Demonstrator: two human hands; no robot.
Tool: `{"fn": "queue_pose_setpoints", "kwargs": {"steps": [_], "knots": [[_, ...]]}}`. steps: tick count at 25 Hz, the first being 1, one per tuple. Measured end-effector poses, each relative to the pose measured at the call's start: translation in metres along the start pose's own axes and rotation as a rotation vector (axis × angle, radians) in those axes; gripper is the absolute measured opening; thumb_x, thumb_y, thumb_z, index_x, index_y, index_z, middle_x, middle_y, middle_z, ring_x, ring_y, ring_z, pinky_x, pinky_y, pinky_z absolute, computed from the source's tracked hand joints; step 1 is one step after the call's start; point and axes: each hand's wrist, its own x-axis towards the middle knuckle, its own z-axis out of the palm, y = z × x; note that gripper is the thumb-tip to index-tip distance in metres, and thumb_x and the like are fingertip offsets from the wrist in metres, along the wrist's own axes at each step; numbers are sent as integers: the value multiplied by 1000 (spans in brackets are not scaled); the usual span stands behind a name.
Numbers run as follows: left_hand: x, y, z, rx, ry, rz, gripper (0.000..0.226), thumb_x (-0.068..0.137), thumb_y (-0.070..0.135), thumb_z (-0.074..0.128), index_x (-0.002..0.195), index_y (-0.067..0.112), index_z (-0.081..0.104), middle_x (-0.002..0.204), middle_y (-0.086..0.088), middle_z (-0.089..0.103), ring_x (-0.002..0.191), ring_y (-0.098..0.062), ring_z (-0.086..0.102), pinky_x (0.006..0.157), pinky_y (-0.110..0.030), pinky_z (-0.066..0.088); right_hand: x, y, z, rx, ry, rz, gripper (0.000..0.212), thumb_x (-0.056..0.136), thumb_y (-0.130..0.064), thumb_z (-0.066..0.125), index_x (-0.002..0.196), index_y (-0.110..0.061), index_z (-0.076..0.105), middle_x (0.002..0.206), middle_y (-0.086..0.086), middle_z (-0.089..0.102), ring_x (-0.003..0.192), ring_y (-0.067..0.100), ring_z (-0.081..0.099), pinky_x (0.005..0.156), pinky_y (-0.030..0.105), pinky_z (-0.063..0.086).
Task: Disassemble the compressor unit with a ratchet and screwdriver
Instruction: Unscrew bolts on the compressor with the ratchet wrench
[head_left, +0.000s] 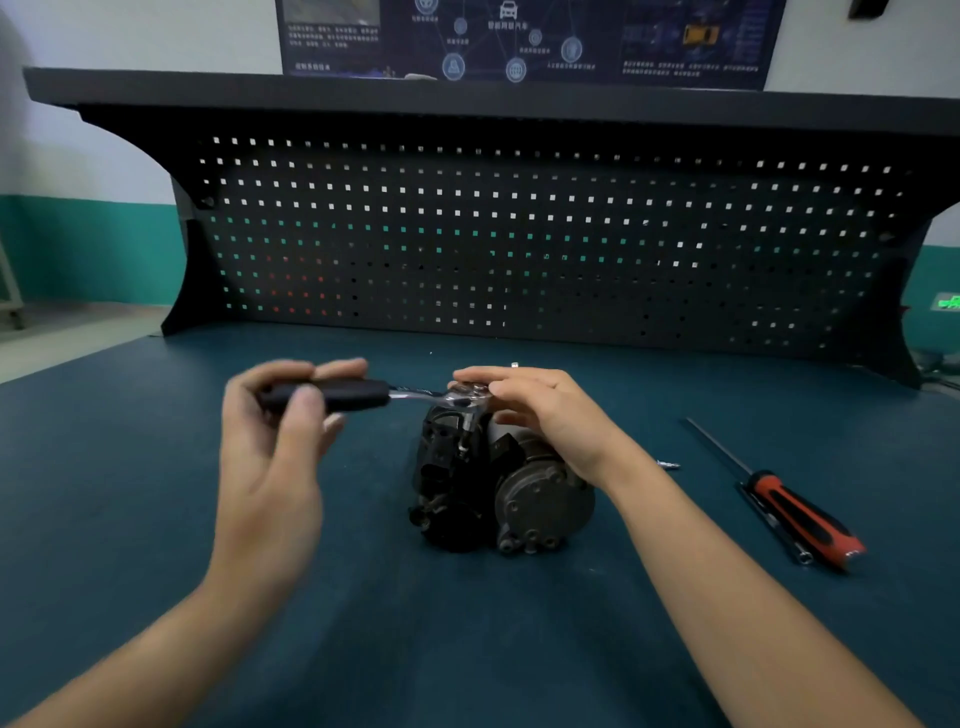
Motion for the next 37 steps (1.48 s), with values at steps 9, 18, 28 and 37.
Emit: {"fn": "queue_pose_setpoints", "kwargs": {"steps": [9, 18, 28, 37], "knots": [[43, -24, -2, -205, 135, -420, 17, 102, 23, 35, 93, 27, 49, 100, 7, 70, 90, -11, 66, 75, -35, 49, -1, 1, 1, -13, -29, -24, 19, 86, -22, 64, 91, -39, 69, 88, -19, 71, 87, -7, 63, 82, 11, 47], [48, -26, 8, -345, 134, -468, 16, 101, 25, 39, 87, 28, 46, 119, 5, 63, 105, -14, 63, 85, -44, 47, -1, 7, 3, -23, 84, -80, 20, 87, -20, 63, 99, -36, 65, 76, -18, 70, 77, -3, 64, 75, 7, 45], [-3, 3, 4, -284, 52, -304, 14, 91, 28, 48, 87, 39, 56, 120, 12, 65, 111, -9, 61, 81, -42, 49, -2, 5, 1, 22, 58, -93, 23, 86, -13, 63, 89, -35, 71, 79, -7, 72, 84, -1, 64, 84, 15, 47], [67, -38, 15, -358, 64, -647, 19, 100, 27, 41, 84, 22, 49, 101, 6, 68, 100, -9, 62, 93, -41, 44, 1, 9, 2, 61, 129, -92, 14, 82, -12, 69, 85, -26, 70, 81, -14, 72, 79, -3, 64, 70, 8, 46]]}}
